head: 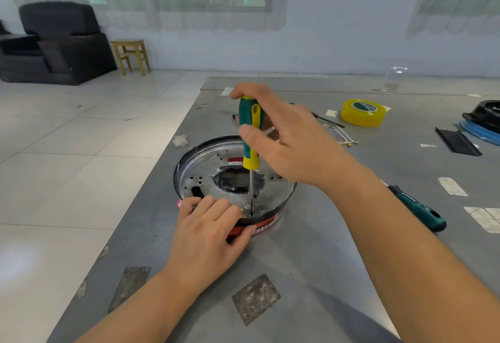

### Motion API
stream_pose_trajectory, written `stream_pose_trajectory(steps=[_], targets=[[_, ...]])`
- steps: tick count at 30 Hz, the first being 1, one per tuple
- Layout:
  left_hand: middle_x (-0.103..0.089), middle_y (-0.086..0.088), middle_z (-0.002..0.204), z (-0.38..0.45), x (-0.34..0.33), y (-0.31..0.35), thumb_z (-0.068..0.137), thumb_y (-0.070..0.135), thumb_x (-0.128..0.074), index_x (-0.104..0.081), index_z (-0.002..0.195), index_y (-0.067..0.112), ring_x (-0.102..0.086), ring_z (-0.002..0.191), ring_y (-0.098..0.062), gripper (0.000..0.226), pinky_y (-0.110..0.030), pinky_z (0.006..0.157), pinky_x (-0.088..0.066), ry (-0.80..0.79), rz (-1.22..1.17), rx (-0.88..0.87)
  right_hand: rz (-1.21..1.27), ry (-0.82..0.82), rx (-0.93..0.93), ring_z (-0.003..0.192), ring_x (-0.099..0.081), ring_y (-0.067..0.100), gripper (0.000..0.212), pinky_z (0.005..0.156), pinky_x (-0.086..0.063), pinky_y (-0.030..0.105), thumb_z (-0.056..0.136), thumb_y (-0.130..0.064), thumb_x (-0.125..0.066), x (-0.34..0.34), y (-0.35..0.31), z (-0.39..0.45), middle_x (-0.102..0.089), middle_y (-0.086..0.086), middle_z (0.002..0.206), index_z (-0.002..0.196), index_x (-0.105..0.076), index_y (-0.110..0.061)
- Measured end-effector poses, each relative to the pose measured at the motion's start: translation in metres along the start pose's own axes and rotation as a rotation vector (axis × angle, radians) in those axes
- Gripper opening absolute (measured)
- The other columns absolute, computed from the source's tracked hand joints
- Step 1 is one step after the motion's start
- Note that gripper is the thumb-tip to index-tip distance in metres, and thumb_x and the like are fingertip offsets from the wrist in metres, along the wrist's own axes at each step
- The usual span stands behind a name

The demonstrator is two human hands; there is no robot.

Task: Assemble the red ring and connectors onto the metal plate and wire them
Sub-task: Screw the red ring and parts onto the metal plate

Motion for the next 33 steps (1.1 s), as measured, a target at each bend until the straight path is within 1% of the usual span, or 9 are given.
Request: stream_pose_trajectory(steps=[4, 7, 10, 12, 17, 21, 24, 30, 33], targets=[[-0.057, 0.008, 0.075, 0.0, -0.001, 0.001, 0.091, 0.046, -0.069, -0.066, 0.079, 0.02, -0.058, 0.073, -0.021, 0.029, -0.04, 0.078, -0.042, 0.018, 0.01, 0.006, 0.101, -0.048, -0.123, 0.09, -0.071, 0.019, 0.039, 0.085, -0.06, 0.04, 0.102, -0.024, -0.048, 0.009, 0.003, 0.006, -0.068, -0.008, 0.108, 0.137, -0.053, -0.04], [-0.056, 0.007, 0.074, -0.001, -0.001, 0.001, 0.091, 0.046, -0.069, -0.066, 0.078, 0.019, -0.057, 0.072, -0.022, 0.03, -0.041, 0.077, -0.043, 0.027, 0.013, 0.008, -0.003, -0.027, -0.117, 0.071, -0.062, 0.002, 0.018, 0.066, -0.049, 0.016, 0.094, -0.038, -0.064, 0.02, -0.002, 0.01, -0.062, -0.02, 0.083, 0.112, -0.06, -0.036], [-0.056, 0.007, 0.074, -0.002, -0.001, 0.001, 0.092, 0.047, -0.069, -0.065, 0.078, 0.019, -0.056, 0.072, -0.022, 0.031, -0.041, 0.077, -0.043, 0.035, 0.012, 0.012, -0.343, 0.013, -0.102, 0.057, -0.045, 0.011, 0.026, 0.054, -0.037, 0.03, 0.089, -0.049, -0.061, 0.024, -0.008, 0.015, -0.051, -0.009, 0.064, 0.089, -0.048, -0.027], [-0.055, 0.007, 0.073, -0.002, 0.0, 0.001, 0.092, 0.048, -0.068, -0.065, 0.078, 0.019, -0.056, 0.071, -0.022, 0.032, -0.042, 0.076, -0.044, 0.041, 0.009, 0.014, -0.456, -0.068, -0.069, 0.067, -0.05, 0.008, 0.027, 0.061, -0.041, 0.034, 0.095, -0.053, -0.053, 0.021, -0.012, 0.018, -0.056, -0.01, 0.077, 0.101, -0.049, -0.027], [-0.056, 0.008, 0.074, -0.002, -0.002, 0.0, 0.092, 0.048, -0.068, -0.066, 0.079, 0.019, -0.055, 0.072, -0.022, 0.031, -0.042, 0.076, -0.044, 0.035, 0.003, 0.021, 0.175, -0.392, -0.229, 0.128, -0.057, 0.005, 0.047, 0.111, -0.044, 0.03, 0.103, -0.04, -0.035, 0.014, -0.013, 0.014, -0.061, -0.015, 0.139, 0.148, -0.047, -0.037], [-0.055, 0.008, 0.074, -0.003, -0.003, -0.001, 0.091, 0.048, -0.07, -0.066, 0.08, 0.02, -0.054, 0.072, -0.021, 0.03, -0.041, 0.076, -0.043, 0.04, 0.002, 0.016, 0.021, -0.294, -0.125, 0.089, -0.071, 0.004, 0.03, 0.078, -0.058, 0.022, 0.11, -0.037, -0.041, 0.015, -0.022, 0.019, -0.072, -0.008, 0.097, 0.127, -0.065, -0.035], [-0.056, 0.008, 0.073, -0.003, -0.002, 0.0, 0.09, 0.047, -0.07, -0.066, 0.078, 0.019, -0.055, 0.071, -0.021, 0.031, -0.041, 0.075, -0.043, 0.051, 0.002, 0.015, -0.41, -0.151, 0.022, 0.058, -0.057, 0.011, 0.044, 0.056, -0.042, 0.031, 0.107, -0.053, -0.037, 0.017, -0.034, 0.025, -0.059, -0.004, 0.065, 0.089, -0.064, -0.024], [-0.056, 0.007, 0.073, -0.002, -0.001, 0.001, 0.091, 0.046, -0.068, -0.066, 0.077, 0.019, -0.056, 0.071, -0.022, 0.031, -0.042, 0.075, -0.045, 0.046, -0.005, 0.024, 0.053, -0.386, -0.239, 0.117, -0.064, 0.014, 0.047, 0.105, -0.05, 0.037, 0.105, -0.028, -0.04, 0.007, -0.022, 0.024, -0.067, -0.004, 0.13, 0.152, -0.045, -0.033], [-0.056, 0.006, 0.072, -0.002, 0.0, 0.0, 0.09, 0.046, -0.07, -0.067, 0.077, 0.018, -0.056, 0.07, -0.022, 0.031, -0.042, 0.073, -0.044, 0.055, -0.003, 0.02, 0.035, -0.396, -0.207, 0.096, -0.072, 0.007, 0.032, 0.085, -0.059, 0.024, 0.105, -0.037, -0.053, 0.015, -0.019, 0.024, -0.074, -0.008, 0.106, 0.136, -0.059, -0.04]])
Point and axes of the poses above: each hand's wrist, its own z-axis towards the middle knuckle, its own x-axis out of the back of the hand, y = z × x, the point moved 7 cm from there along z, towards the middle knuckle
